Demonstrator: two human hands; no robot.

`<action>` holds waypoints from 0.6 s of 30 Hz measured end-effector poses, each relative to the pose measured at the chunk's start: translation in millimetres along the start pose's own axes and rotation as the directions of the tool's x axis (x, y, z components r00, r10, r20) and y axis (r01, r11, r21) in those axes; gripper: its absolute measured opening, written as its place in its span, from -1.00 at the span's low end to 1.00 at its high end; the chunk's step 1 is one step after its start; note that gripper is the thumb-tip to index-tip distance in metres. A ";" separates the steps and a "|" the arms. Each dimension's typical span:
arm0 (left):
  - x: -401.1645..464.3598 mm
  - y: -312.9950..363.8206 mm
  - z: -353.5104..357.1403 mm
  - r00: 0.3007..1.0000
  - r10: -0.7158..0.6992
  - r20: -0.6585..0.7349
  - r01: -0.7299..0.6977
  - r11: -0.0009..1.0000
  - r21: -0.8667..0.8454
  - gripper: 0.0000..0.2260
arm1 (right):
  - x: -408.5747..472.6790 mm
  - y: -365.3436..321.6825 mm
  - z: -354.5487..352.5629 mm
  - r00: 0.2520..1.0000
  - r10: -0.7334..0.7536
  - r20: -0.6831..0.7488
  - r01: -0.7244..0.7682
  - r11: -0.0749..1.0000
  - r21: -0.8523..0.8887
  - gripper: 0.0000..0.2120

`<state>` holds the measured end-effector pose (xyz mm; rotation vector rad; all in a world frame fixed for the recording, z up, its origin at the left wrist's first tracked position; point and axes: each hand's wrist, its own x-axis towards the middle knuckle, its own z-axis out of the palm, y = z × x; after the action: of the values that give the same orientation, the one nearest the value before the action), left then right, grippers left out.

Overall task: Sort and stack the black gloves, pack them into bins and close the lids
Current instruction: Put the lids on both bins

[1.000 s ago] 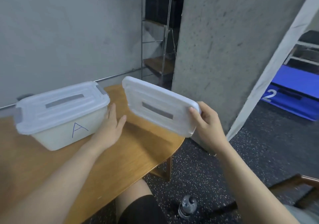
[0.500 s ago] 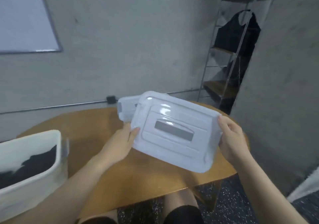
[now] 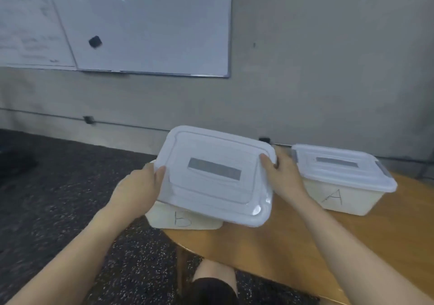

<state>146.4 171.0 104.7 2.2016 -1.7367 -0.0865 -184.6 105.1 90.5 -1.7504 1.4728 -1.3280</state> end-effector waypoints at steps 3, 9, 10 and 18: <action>6.7 -47.8 2.0 0.988 -0.140 0.064 0.143 0.988 -0.053 -0.70 | 20.6 -12.6 55.2 0.989 -0.013 0.144 0.021 0.998 -0.051 -0.81; 16.8 -71.2 10.6 0.977 -0.176 0.123 0.180 0.984 -0.019 -0.55 | 61.9 -16.3 106.5 0.956 0.088 0.280 -0.041 0.985 -0.170 -0.73; 17.6 -72.1 13.4 0.976 -0.179 0.123 0.183 0.983 -0.023 -0.57 | 65.6 -14.6 110.4 0.954 0.091 0.287 -0.042 0.984 -0.172 -0.71; 38.0 -78.1 31.2 0.978 -0.164 0.129 0.176 0.981 -0.082 -0.60 | 72.2 12.6 131.1 0.931 0.194 0.310 -0.129 0.967 -0.218 -0.67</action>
<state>221.2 143.4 58.2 2.3140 -1.5655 -0.3424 -77.8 6.6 52.7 -1.8179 1.5521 -0.7821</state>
